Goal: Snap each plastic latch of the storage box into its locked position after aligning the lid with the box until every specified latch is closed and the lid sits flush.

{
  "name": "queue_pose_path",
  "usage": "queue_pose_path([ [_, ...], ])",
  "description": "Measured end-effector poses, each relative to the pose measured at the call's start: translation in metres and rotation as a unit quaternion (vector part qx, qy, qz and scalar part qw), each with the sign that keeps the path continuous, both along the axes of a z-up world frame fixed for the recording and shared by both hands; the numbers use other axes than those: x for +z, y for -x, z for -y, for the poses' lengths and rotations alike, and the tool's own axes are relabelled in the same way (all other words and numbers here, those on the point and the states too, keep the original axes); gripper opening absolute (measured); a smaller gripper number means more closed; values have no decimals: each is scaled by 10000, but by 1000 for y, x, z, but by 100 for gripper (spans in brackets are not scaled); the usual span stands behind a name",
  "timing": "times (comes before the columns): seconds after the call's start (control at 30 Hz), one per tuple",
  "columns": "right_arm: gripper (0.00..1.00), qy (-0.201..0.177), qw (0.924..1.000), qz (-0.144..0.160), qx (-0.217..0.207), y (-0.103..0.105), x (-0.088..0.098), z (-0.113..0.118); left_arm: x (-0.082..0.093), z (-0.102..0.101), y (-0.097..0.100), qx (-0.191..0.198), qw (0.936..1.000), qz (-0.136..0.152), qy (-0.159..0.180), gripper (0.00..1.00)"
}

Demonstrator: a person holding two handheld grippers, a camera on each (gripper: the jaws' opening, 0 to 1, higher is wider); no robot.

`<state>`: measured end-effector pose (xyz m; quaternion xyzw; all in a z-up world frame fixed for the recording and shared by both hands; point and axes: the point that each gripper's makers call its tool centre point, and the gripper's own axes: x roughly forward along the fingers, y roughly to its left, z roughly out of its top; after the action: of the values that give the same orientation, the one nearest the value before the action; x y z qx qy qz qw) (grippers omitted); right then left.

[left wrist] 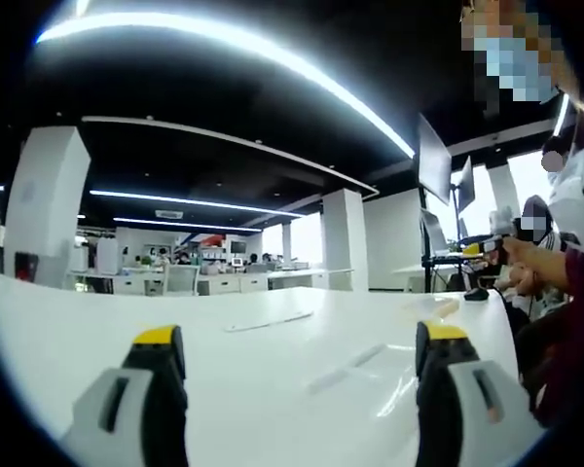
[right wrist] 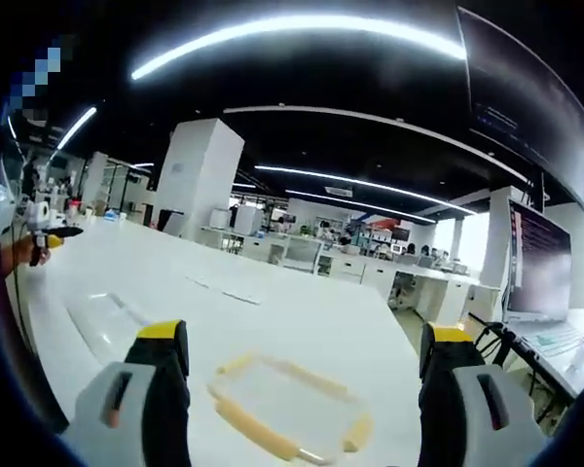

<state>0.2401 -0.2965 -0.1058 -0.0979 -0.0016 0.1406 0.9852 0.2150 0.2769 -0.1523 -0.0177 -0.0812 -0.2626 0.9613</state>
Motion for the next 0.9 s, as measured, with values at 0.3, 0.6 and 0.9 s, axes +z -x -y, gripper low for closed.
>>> queue_pose_path([
  [0.3, 100, 80, 9998, -158, 17, -4, -6, 1, -2, -1, 3, 3, 10000, -5, -8, 99],
  [0.6, 100, 139, 9994, -304, 54, -7, -12, 6, -2, -2, 4, -9, 10000, -6, -36, 99],
  [0.9, 100, 166, 9986, -498, 50, -11, -23, 11, -2, -1, 5, -16, 10000, -6, -56, 99],
])
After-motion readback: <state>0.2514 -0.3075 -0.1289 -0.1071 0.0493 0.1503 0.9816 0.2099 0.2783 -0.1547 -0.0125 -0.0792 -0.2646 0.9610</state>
